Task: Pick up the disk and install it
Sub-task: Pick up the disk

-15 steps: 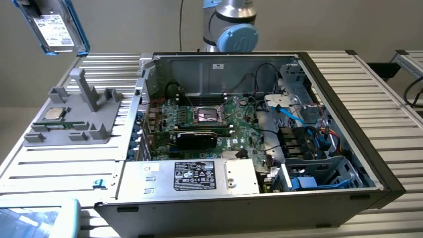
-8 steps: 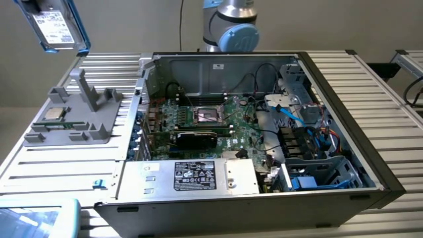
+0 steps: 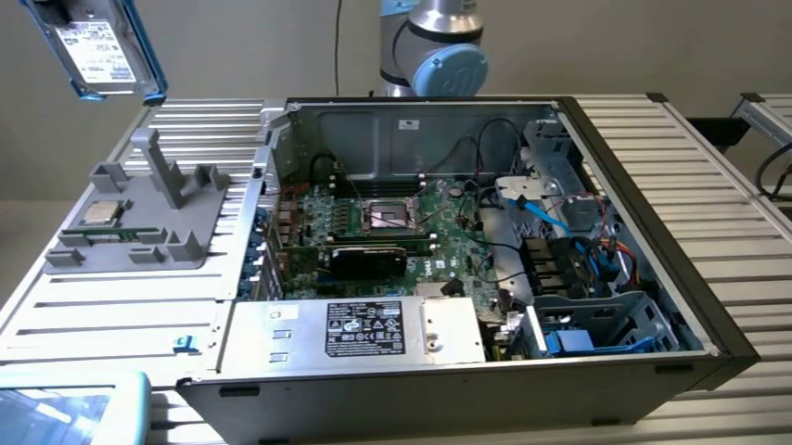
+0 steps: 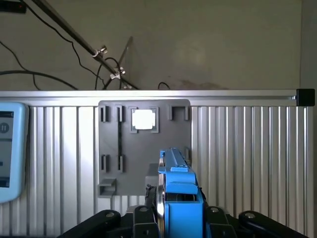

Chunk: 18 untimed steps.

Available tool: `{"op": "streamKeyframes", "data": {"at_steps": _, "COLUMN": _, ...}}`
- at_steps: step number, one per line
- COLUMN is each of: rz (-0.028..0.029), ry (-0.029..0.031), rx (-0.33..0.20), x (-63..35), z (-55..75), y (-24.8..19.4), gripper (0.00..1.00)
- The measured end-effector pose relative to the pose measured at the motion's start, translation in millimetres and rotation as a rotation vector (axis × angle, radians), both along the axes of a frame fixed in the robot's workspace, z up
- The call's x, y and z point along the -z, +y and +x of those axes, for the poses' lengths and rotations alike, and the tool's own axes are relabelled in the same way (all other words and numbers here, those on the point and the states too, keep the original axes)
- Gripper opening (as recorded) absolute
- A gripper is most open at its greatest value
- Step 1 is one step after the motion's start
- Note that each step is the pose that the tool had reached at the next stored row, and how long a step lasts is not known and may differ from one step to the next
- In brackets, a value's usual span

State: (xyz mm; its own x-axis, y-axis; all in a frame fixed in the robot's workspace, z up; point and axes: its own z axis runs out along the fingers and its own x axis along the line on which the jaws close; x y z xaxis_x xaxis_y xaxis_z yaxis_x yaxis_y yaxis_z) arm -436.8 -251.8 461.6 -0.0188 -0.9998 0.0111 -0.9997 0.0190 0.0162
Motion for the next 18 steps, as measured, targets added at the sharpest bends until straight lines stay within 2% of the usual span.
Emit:
{"op": "streamKeyframes", "data": {"at_steps": 7, "rz": 0.0001, "ry": -0.0003, "rx": 0.0, "x": -2.8, "z": 7.2, "y": -13.7, "gripper": 0.37}}
{"op": "streamKeyframes", "data": {"at_steps": 18, "rz": 0.0035, "ry": 0.0002, "rx": 0.0, "x": -4.8, "z": 37.5, "y": -30.7, "gripper": 0.37}}
